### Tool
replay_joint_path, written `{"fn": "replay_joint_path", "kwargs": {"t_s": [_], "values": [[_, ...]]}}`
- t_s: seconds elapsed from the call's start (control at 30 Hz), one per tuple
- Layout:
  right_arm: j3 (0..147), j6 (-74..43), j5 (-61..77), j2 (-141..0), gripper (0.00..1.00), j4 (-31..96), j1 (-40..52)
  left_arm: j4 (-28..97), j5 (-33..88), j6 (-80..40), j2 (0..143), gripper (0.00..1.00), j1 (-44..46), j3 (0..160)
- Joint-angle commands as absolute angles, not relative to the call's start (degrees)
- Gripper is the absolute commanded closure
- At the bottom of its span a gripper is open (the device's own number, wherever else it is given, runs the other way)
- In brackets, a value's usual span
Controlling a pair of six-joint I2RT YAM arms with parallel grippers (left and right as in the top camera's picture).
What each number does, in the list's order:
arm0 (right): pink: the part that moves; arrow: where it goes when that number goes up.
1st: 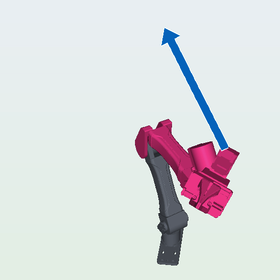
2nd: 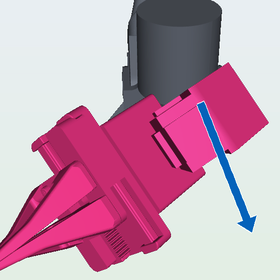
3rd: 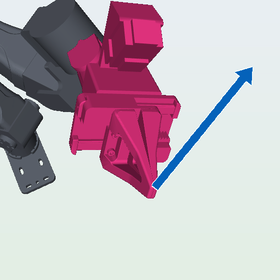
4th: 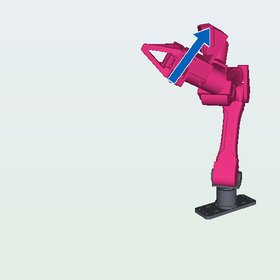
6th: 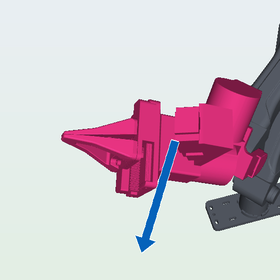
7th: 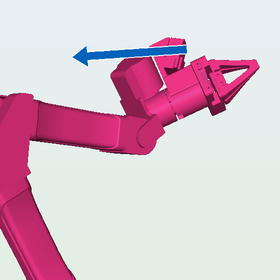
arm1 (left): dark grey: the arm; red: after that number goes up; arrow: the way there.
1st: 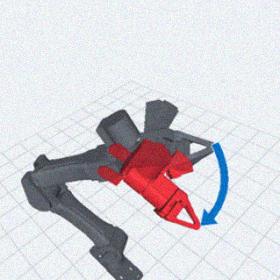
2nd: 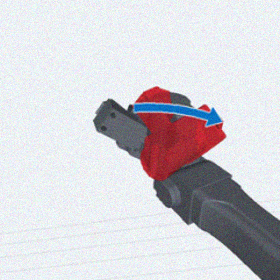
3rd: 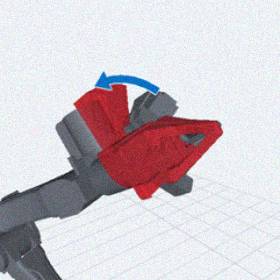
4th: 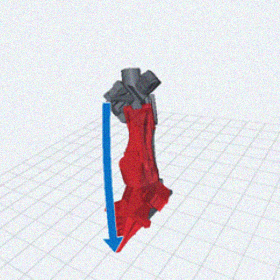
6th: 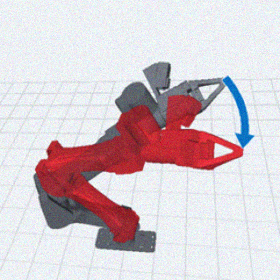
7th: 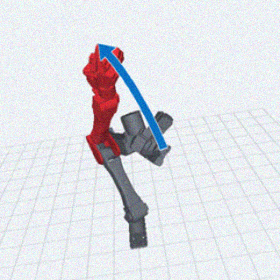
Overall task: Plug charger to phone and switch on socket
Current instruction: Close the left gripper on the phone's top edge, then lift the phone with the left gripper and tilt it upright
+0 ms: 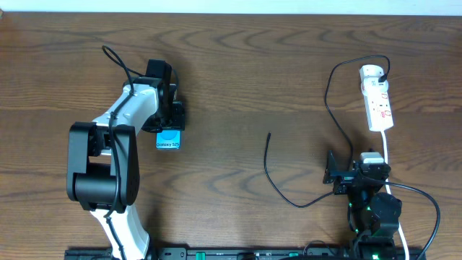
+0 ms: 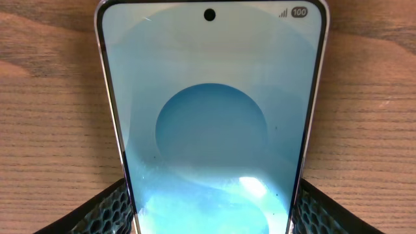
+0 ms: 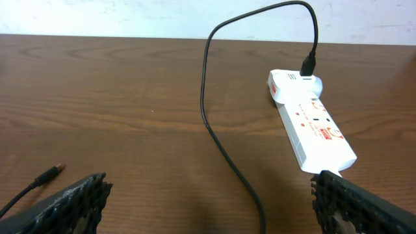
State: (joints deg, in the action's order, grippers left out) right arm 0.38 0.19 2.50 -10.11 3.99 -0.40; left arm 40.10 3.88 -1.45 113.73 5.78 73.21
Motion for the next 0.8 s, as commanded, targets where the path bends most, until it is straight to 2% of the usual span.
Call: {"fn": "replay_joint_path", "kwargs": {"t_s": [0.0,0.5,0.77], "values": [[0.3,-0.6,2.0,-10.0,0.01,4.3,0.5,41.5,4.5,-1.5,115.5,0.93,5.8,72.3],[0.3,-0.6,2.0,-10.0,0.01,4.3,0.5,43.3,4.6,-1.5,109.6,0.93,5.8,72.8],[0.3,-0.6,2.0,-10.0,0.01,4.3,0.5,43.8,9.8,-1.6,101.6,0.92,5.8,72.8]]}}
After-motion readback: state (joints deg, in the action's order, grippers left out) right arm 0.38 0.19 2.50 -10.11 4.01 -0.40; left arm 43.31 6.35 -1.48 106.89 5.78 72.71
